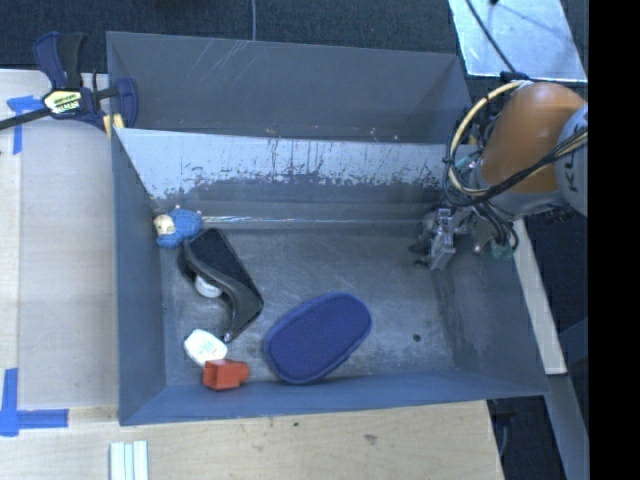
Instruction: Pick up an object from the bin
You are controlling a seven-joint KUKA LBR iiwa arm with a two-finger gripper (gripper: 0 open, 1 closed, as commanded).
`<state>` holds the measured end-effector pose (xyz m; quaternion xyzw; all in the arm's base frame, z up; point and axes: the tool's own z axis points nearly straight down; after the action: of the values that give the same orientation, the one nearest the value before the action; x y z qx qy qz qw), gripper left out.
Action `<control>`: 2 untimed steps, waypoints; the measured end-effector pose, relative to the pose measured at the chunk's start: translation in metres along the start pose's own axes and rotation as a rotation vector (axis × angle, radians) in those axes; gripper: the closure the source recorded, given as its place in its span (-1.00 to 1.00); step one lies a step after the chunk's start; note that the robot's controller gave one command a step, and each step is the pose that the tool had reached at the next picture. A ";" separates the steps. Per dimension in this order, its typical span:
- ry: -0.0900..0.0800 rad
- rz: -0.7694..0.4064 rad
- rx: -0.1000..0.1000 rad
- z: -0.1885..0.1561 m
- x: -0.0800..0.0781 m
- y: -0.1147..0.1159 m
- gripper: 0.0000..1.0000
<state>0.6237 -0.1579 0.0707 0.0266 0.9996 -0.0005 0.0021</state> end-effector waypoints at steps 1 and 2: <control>-0.008 -0.004 0.001 -0.153 0.028 0.012 1.00; 0.005 -0.222 -0.004 -0.078 0.027 0.086 1.00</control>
Offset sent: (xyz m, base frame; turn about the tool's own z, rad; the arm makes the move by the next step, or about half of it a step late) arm -0.0298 0.0154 0.1470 -0.0044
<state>0.6008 -0.0701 0.1487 -0.0841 0.9965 0.0014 -0.0006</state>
